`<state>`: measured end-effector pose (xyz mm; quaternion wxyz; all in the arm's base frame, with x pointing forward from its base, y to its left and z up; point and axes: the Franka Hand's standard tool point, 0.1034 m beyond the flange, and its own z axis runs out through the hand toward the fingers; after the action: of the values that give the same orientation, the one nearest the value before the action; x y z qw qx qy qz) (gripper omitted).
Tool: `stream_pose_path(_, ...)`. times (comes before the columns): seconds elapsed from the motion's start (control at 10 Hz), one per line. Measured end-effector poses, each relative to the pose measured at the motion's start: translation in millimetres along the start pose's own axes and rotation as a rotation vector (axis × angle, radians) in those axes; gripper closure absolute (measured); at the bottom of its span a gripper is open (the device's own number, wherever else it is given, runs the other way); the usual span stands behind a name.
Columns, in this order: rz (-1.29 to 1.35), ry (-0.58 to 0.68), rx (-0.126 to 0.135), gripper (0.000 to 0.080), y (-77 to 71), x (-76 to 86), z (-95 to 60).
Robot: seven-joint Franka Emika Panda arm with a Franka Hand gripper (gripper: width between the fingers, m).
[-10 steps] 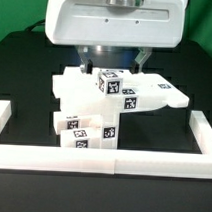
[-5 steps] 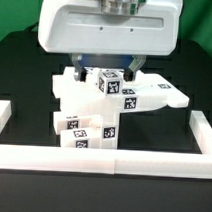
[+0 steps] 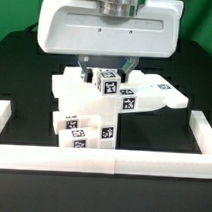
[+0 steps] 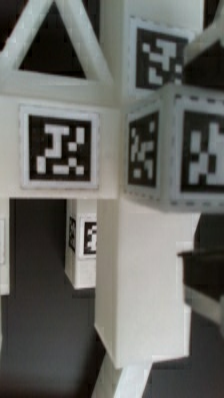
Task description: Assemble chair
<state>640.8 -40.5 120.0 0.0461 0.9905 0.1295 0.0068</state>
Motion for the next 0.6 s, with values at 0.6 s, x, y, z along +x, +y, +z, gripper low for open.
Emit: stream_pose_path(0.6,0.436,0.0,0.001,0.0518,-0.1,0.0,0.1)
